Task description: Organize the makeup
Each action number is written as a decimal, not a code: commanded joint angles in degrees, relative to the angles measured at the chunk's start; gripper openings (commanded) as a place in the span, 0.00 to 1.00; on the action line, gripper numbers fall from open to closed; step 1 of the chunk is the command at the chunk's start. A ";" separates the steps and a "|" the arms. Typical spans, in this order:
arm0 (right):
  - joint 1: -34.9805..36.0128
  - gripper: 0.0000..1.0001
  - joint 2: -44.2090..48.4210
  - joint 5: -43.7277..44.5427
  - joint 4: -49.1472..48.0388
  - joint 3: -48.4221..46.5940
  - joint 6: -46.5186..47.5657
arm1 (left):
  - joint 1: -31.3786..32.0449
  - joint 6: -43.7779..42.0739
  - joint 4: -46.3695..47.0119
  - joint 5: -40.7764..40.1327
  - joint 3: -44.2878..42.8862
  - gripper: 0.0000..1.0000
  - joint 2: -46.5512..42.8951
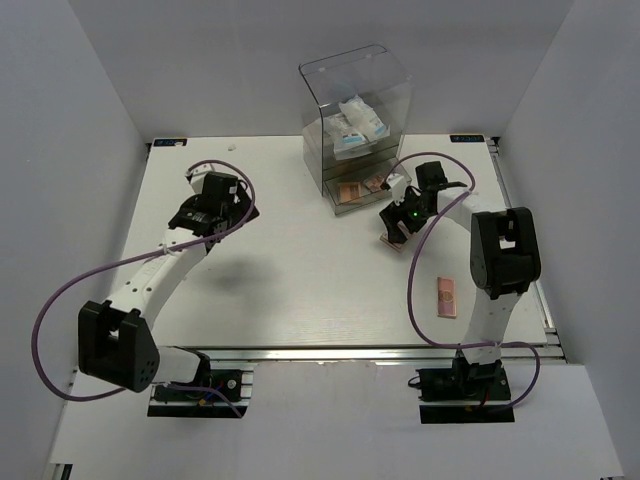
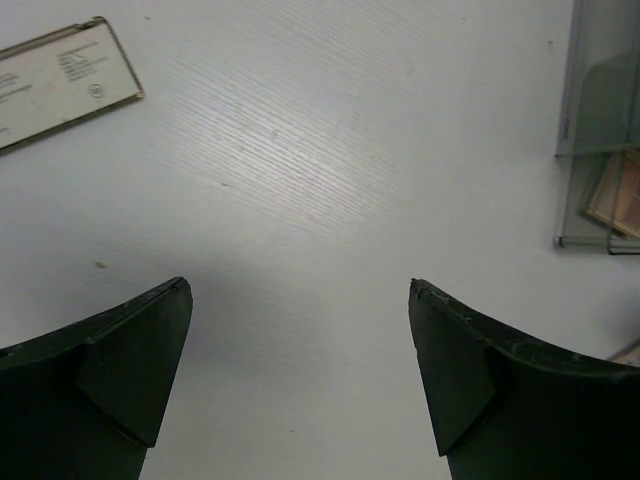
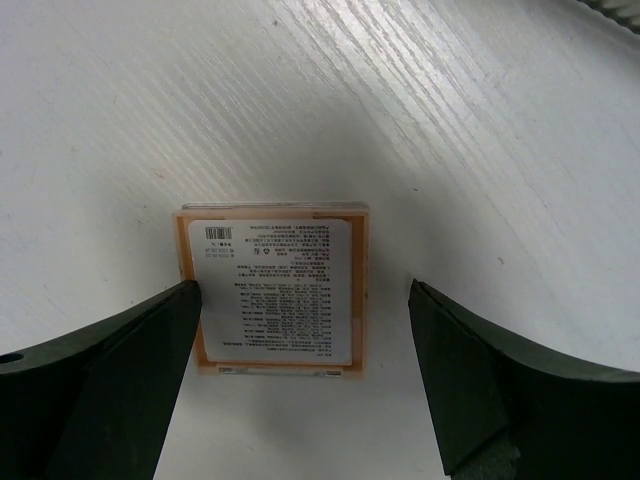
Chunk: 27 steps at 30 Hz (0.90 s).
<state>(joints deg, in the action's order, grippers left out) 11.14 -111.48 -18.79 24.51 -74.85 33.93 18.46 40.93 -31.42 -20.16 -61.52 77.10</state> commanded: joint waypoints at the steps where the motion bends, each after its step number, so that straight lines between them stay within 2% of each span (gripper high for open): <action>1: 0.55 0.89 0.83 0.42 2.47 1.37 1.05 | -2.37 -4.10 -4.61 -3.48 0.34 0.98 -2.22; 9: 0.55 0.89 0.83 -4.76 6.07 -1.79 -3.69 | -6.68 -6.83 -5.32 -2.87 0.52 0.98 -3.54; 17: 0.55 0.89 -0.32 -8.72 7.74 -3.55 -5.81 | -7.03 -5.24 -4.26 -0.84 2.36 0.98 -4.06; 20: 0.90 0.89 -0.32 -6.63 7.31 -2.41 -4.14 | -7.12 -5.42 -4.44 -1.46 2.63 0.98 -4.41; 27: 3.62 0.89 2.05 2.60 -0.59 5.66 -1.06 | -8.00 -6.91 -6.11 -4.09 2.54 0.98 -4.41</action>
<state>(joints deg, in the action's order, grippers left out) 13.15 -110.26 -20.99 26.96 -73.21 31.16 11.25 35.18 -36.47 -22.20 -58.85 75.20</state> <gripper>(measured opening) 0.894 0.983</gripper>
